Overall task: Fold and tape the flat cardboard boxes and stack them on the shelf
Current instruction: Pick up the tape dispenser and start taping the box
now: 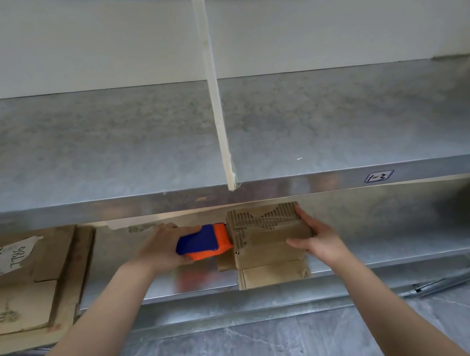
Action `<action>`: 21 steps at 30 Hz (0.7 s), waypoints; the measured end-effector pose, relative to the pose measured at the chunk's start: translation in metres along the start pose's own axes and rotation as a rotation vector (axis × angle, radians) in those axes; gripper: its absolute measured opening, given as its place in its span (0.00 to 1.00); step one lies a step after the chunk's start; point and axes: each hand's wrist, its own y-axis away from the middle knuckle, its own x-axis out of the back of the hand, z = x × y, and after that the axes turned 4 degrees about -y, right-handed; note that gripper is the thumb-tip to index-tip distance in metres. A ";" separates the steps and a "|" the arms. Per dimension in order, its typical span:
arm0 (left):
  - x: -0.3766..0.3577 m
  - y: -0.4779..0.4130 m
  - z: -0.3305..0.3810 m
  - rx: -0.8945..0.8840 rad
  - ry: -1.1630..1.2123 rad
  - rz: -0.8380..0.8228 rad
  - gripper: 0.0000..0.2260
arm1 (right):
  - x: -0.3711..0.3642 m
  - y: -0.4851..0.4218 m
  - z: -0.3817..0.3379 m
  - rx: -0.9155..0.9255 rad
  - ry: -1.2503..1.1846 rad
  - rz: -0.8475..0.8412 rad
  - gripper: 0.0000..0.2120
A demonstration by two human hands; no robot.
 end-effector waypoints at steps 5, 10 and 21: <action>-0.009 0.005 0.002 0.073 0.159 -0.003 0.33 | 0.000 -0.002 0.000 0.004 -0.005 -0.007 0.41; -0.014 0.012 0.007 0.151 0.201 -0.039 0.33 | 0.001 -0.004 0.000 0.009 -0.007 -0.011 0.41; -0.009 0.025 -0.011 0.175 0.064 -0.058 0.30 | 0.000 -0.002 -0.001 0.010 -0.003 -0.005 0.42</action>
